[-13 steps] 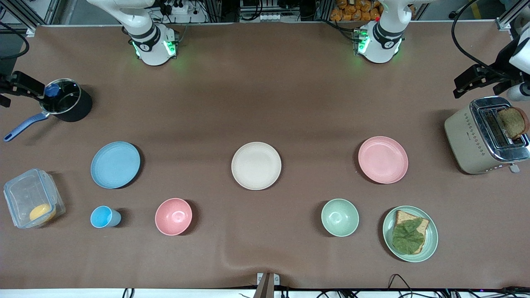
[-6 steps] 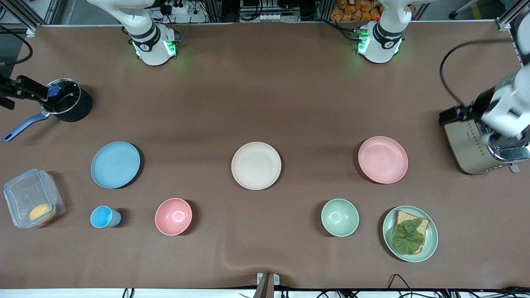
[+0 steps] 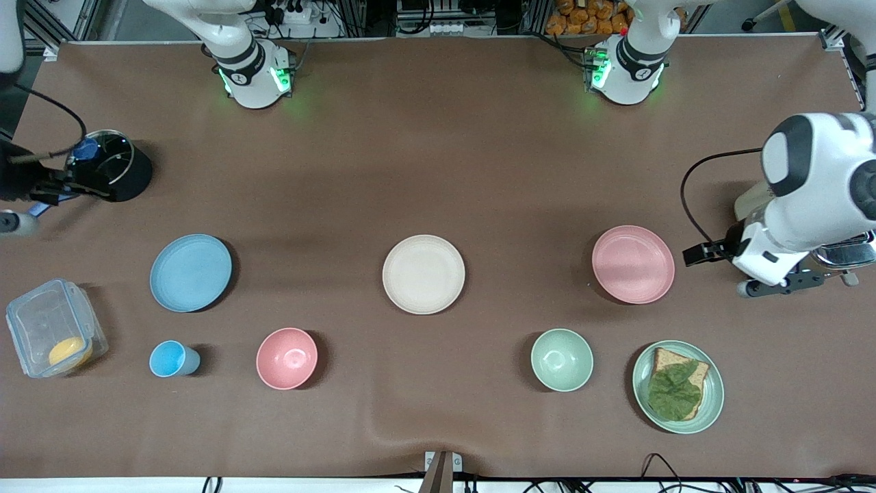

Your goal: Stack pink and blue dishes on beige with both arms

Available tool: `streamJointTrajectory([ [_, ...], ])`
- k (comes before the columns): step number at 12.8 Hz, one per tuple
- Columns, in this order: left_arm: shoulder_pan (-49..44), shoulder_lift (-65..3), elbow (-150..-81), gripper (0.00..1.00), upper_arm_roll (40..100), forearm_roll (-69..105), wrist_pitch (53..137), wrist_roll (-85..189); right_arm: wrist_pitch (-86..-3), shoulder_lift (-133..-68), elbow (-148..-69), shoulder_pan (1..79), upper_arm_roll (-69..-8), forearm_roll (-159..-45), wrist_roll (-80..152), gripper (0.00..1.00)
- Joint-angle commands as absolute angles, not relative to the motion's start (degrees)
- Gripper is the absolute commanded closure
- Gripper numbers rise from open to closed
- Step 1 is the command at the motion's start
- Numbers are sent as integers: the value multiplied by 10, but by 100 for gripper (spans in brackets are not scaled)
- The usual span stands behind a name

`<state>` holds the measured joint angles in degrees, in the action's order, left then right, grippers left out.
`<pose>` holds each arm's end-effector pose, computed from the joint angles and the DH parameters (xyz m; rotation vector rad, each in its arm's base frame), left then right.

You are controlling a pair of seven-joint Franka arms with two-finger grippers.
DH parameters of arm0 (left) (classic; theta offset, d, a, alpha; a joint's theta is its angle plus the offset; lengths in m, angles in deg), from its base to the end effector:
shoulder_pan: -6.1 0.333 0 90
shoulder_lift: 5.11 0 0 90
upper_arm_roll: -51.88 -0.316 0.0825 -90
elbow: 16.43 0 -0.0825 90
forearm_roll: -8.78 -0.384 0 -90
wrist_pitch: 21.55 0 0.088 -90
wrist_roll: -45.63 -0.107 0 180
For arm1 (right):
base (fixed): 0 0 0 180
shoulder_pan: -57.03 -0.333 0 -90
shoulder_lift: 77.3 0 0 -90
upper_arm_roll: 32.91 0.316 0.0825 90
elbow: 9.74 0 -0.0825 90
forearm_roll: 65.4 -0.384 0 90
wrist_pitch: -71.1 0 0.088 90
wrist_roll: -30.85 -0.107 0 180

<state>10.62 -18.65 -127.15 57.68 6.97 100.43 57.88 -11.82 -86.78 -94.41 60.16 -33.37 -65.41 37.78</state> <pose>0.6016 -0.0096 0.3632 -3.1216 -0.2763 0.0593 0.5867 -0.0364 0.5635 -3.1086 -0.0906 0.3046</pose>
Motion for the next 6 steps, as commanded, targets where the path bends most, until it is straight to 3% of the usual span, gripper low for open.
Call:
streamJointTrajectory([
  [1, 115, -178, -1364, 0, 582, 60, 1108, 599, -114, -881, -938, 598, -333, -649, 377, 0],
  [6, 147, -263, -1439, 0, 580, 55, 1327, 595, -113, -915, -940, 626, -334, -650, 378, 0],
])
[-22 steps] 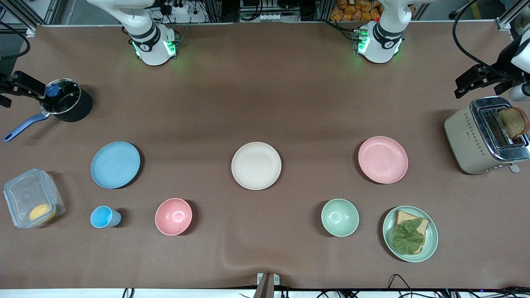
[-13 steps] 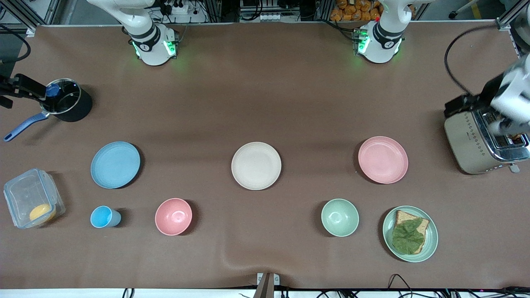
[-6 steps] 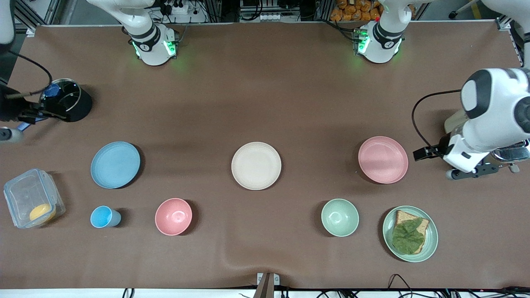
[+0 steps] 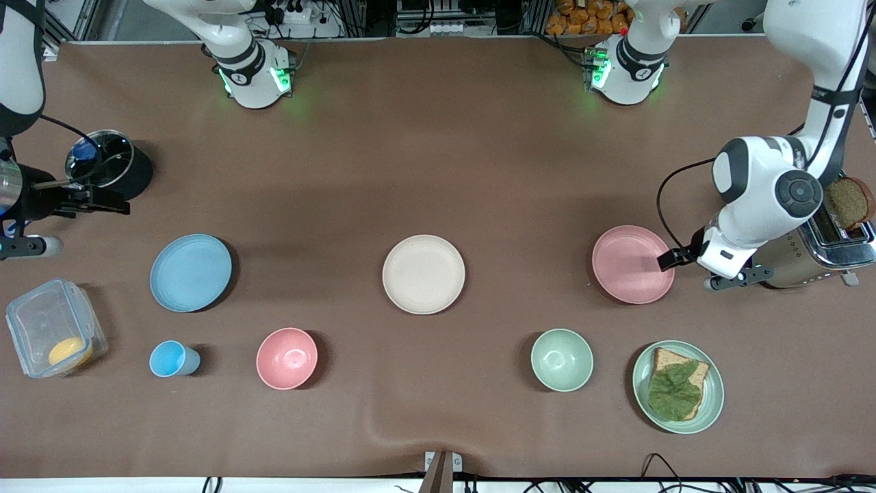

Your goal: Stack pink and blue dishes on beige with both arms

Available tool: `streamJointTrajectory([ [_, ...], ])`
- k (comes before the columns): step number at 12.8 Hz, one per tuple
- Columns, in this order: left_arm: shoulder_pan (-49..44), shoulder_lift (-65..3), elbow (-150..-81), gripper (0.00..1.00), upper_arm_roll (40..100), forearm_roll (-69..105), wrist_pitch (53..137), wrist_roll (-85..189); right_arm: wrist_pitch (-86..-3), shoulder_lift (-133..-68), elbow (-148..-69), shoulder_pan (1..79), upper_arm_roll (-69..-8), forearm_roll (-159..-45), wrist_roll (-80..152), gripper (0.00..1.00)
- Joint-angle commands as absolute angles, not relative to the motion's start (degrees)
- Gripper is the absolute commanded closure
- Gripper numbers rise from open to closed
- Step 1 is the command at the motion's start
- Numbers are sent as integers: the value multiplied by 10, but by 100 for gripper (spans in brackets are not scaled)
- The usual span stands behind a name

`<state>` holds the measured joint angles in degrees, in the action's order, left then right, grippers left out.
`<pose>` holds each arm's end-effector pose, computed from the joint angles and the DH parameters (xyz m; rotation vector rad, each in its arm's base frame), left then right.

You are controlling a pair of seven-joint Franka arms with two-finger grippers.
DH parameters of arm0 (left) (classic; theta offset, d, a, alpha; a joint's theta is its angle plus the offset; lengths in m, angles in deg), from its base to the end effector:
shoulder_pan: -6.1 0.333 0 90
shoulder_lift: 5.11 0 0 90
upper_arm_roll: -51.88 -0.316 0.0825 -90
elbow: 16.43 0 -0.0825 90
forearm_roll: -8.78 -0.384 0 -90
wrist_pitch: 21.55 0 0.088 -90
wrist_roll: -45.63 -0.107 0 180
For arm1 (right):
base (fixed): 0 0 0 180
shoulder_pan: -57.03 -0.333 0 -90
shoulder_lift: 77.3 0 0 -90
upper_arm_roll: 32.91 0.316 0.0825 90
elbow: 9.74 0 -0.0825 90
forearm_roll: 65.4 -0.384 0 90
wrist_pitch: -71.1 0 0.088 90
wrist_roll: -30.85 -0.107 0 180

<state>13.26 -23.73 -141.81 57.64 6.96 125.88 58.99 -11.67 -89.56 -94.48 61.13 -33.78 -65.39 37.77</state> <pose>0.5658 0.0134 0.2433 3.0979 0.3697 0.0937 0.5957 -0.0510 0.5340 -3.0951 -0.0526 0.3848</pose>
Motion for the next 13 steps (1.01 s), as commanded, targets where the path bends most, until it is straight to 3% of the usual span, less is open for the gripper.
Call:
streamJointTrajectory([
  [1, 149, -265, -1439, 0, 580, 55, 1328, 592, -113, -936, -940, 630, -336, -646, 378, 0],
  [5, 153, -280, -1438, 0, 581, 55, 1328, 591, -136, -1009, -944, 662, -335, -647, 378, 0],
  [7, 156, -283, -1438, 19, 581, 55, 1328, 590, -163, -1031, -951, 672, -335, -647, 371, 0],
  [10, 158, -289, -1435, 65, 581, 55, 1327, 592, -193, -1076, -952, 693, -335, -648, 373, 0],
  [12, 163, -291, -1435, 68, 583, 55, 1328, 591, -204, -1101, -953, 707, -335, -654, 379, 0],
  [13, 163, -292, -1434, 75, 583, 55, 1328, 591, -210, -1108, -954, 709, -335, -655, 379, 0],
])
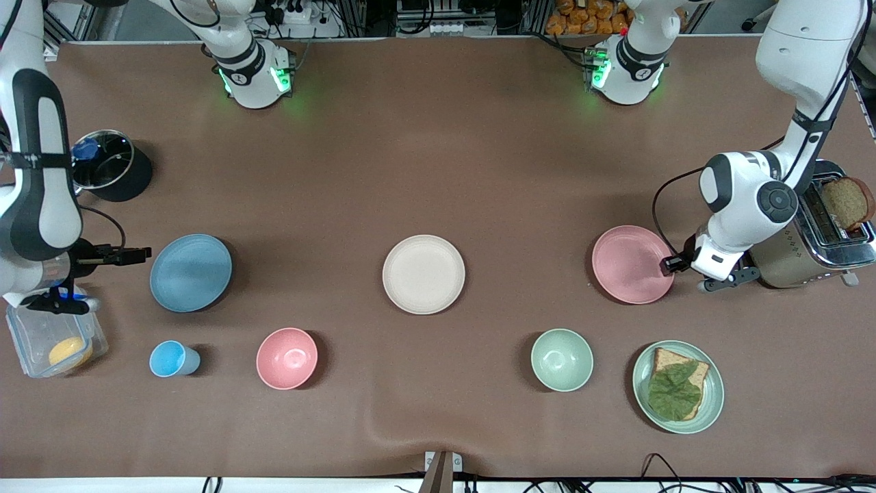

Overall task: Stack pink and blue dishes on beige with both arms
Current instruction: 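Lift the pink plate with the left gripper while the right gripper grasps the blue plate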

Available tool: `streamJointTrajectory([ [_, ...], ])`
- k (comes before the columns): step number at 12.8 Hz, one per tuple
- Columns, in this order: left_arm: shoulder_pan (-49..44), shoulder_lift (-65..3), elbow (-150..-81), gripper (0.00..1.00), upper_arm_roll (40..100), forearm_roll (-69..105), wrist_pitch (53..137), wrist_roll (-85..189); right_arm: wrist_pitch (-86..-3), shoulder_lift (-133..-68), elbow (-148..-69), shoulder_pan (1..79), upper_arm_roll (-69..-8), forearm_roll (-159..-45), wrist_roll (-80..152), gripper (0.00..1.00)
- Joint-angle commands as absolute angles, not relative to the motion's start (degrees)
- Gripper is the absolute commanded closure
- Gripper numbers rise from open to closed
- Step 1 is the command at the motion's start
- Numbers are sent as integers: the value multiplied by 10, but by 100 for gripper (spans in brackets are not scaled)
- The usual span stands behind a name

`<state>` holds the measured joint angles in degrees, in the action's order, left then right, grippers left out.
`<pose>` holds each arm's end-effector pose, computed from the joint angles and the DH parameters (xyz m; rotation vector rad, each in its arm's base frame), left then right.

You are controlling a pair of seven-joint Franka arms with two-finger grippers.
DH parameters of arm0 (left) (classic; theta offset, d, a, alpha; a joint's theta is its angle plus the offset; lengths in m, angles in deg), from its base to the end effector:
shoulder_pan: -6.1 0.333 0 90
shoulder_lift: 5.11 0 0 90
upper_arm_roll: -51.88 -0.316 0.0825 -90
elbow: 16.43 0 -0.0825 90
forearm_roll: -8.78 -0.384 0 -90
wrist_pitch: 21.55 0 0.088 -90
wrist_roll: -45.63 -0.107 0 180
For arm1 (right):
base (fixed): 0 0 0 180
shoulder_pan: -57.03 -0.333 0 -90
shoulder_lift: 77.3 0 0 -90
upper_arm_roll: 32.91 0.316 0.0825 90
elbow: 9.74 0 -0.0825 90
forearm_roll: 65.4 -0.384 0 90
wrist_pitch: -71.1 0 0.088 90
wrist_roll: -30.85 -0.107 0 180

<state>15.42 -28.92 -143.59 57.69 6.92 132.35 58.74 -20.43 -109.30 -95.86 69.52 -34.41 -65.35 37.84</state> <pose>0.5543 0.0319 0.1919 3.0821 0.4201 0.0799 0.6272 -0.1540 0.3141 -2.9868 0.1813 0.6992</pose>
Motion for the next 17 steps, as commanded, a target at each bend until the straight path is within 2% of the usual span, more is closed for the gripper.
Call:
streamJointTrajectory([
  [1, 163, -294, -1434, 84, 583, 55, 1328, 591, -220, -1114, -960, 710, -335, -655, 378, 0],
  [3, 163, -295, -1433, 100, 584, 55, 1328, 592, -245, -1128, -981, 720, -335, -656, 374, 0],
  [5, 163, -269, -1433, 100, 591, 55, 1326, 592, -275, -1147, -990, 728, -335, -656, 378, 0],
  [7, 163, -224, -1425, 100, 637, 64, 1276, 605, -309, -1151, -1018, 730, -335, -656, 378, 0],
  [9, 161, -187, -1356, 100, 705, 86, 1134, 662, -332, -1151, -1039, 733, -334, -657, 378, 0],
  [11, 158, -185, -1269, 100, 749, 89, 1021, 717, -334, -1155, -1041, 734, -334, -657, 378, 0],
  [15, 148, -205, -1237, 100, 855, 88, 1001, 812, -355, -1173, -1042, 735, -334, -658, 377, 0],
  [17, 99, -240, -1223, 100, 871, 81, 1013, 843, -364, -1182, -1041, 741, -334, -658, 378, 0],
])
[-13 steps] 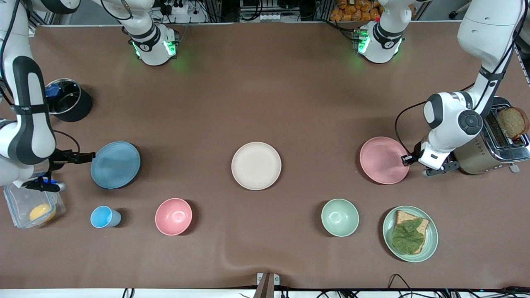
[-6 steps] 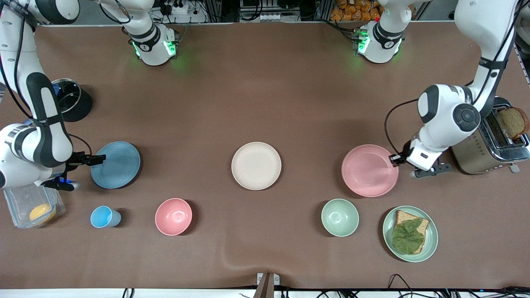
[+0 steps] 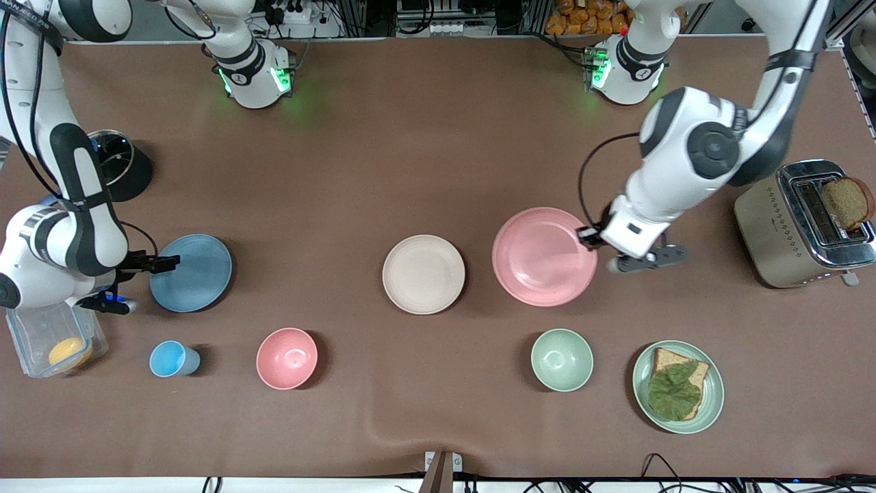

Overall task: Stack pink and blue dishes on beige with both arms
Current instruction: 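Lift the pink plate with the left gripper while the right gripper grasps the blue plate, then lower the pink plate onto the beige plate with the left gripper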

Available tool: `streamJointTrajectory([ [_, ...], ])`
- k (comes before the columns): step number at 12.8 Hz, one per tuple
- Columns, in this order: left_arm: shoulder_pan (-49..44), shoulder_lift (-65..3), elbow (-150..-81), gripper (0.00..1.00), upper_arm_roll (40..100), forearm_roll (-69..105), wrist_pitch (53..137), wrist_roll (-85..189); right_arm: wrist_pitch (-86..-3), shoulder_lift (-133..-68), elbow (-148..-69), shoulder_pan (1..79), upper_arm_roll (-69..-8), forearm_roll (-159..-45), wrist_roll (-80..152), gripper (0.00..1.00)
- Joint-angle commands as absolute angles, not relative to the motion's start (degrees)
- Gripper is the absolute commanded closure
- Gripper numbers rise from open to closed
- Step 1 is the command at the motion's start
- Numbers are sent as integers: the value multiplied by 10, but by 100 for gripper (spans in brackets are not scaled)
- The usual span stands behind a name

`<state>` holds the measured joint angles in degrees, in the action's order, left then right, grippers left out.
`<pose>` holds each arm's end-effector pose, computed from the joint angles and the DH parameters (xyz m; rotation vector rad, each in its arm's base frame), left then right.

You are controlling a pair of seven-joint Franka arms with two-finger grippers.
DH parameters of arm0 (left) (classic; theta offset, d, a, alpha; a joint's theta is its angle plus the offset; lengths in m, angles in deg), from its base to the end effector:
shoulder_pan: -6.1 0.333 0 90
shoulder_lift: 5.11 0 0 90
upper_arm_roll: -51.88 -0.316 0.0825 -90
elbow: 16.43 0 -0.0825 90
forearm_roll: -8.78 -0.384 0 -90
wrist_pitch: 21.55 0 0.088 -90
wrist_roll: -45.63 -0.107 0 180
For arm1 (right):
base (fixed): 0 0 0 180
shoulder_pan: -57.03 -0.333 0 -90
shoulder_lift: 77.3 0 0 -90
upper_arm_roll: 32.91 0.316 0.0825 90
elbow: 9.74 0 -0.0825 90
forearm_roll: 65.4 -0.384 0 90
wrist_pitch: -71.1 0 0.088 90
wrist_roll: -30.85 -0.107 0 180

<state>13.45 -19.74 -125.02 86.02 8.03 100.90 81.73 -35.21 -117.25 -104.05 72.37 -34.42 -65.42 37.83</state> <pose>0.5532 -0.2585 0.3937 3.0021 0.2602 -0.0637 0.5998 -0.1804 0.1777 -2.9603 0.2530 0.7287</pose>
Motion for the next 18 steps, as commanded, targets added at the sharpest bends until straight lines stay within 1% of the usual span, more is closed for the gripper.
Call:
streamJointTrajectory([
  [1, 71, -264, -1209, 100, 870, 82, 1032, 858, -373, -1185, -1041, 741, -334, -658, 378, 0],
  [3, 31, -326, -1169, 100, 869, 75, 1063, 898, -383, -1188, -1041, 742, -334, -658, 378, 0],
  [4, 10, -343, -1167, 100, 868, 55, 1072, 914, -390, -1188, -1041, 742, -334, -658, 378, 0],
  [5, 0, -359, -1166, 100, 868, 33, 1093, 939, -402, -1189, -1041, 743, -334, -658, 378, 7],
  [6, -7, -377, -1166, 100, 868, 12, 1119, 956, -407, -1190, -1041, 743, -334, -658, 378, 22],
  [7, -14, -396, -1167, 100, 868, -10, 1136, 960, -407, -1190, -1041, 743, -334, -658, 378, 48],
  [8, -18, -413, -1166, 100, 868, -32, 1147, 961, -407, -1191, -1041, 743, -334, -658, 377, 71],
  [10, -18, -440, -1162, 100, 867, -56, 1184, 961, -405, -1191, -1041, 742, -334, -658, 377, 100],
  [15, -18, -481, -1156, 100, 859, -89, 1246, 959, -407, -1190, -1035, 736, -334, -656, 401, 100],
  [18, -21, -492, -1155, 100, 850, -99, 1263, 959, -410, -1186, -1030, 736, -334, -656, 412, 100],
])
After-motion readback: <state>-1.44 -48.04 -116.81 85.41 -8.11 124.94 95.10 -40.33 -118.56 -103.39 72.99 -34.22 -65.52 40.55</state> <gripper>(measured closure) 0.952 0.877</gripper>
